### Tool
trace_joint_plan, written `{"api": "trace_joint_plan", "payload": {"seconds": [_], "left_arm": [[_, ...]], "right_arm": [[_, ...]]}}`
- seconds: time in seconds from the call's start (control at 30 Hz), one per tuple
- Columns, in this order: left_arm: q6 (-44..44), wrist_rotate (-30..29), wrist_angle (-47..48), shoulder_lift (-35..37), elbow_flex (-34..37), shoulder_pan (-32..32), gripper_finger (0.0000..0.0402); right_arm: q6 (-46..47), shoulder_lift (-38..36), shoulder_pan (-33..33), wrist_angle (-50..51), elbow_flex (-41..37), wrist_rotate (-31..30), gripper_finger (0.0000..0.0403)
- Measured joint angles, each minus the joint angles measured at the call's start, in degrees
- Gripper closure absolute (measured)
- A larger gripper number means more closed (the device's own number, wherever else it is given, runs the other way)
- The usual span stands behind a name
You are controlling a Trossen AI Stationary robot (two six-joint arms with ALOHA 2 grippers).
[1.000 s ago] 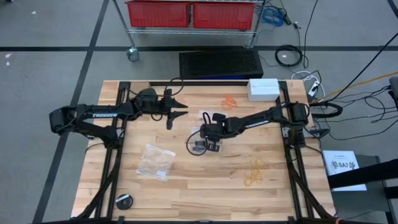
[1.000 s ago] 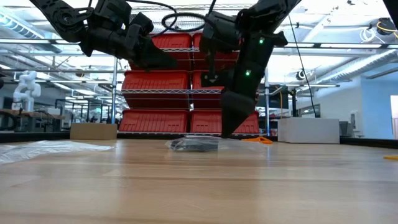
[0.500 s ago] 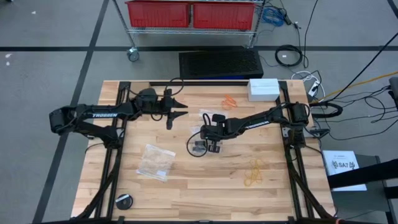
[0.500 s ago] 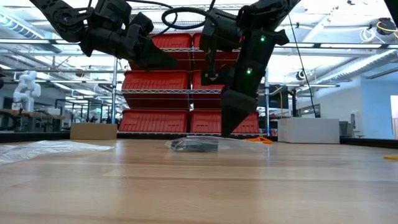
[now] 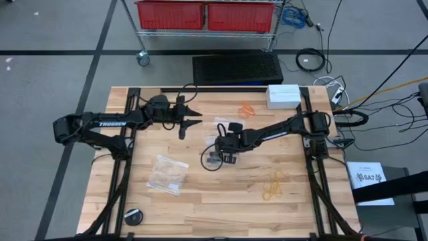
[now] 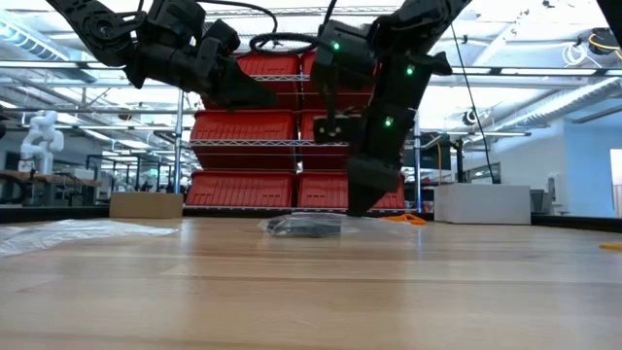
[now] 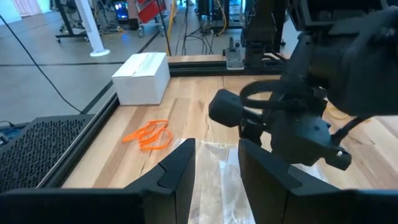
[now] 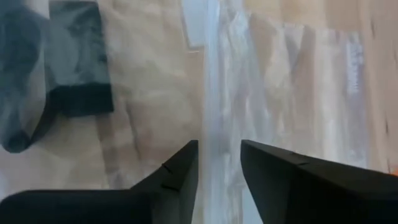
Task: Sort rubber bands
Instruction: Open the top transparent zip bag
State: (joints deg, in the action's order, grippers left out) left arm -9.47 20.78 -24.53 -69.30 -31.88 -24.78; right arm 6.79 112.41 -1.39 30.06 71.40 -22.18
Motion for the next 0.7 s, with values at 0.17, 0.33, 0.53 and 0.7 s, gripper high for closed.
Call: {"api": "trace_joint_plan", "payload": {"seconds": [0.17,0.33,0.53,0.7], "left_arm": [[0.0,0.0,0.0,0.0,0.0,0.0,0.0272],[-0.3,0.0,0.0,0.0,0.0,0.0,0.0272],[-2.2,0.0,0.1,0.0,0.0,0.4,0.0272],[-7.4,1.3,1.9,0.0,0.0,2.9,0.0272]], "right_arm": [[-0.4,0.7,0.0,0.1,0.0,-0.3,0.0311],[-1.7,-1.2,-0.2,0.6,0.0,-0.3,0.0392],[1.8,-7.2,-0.4,6.0,2.0,3.2,0.0401],[4.3,-14.0,-1.0,8.6,4.2,6.1,0.0402]]}}
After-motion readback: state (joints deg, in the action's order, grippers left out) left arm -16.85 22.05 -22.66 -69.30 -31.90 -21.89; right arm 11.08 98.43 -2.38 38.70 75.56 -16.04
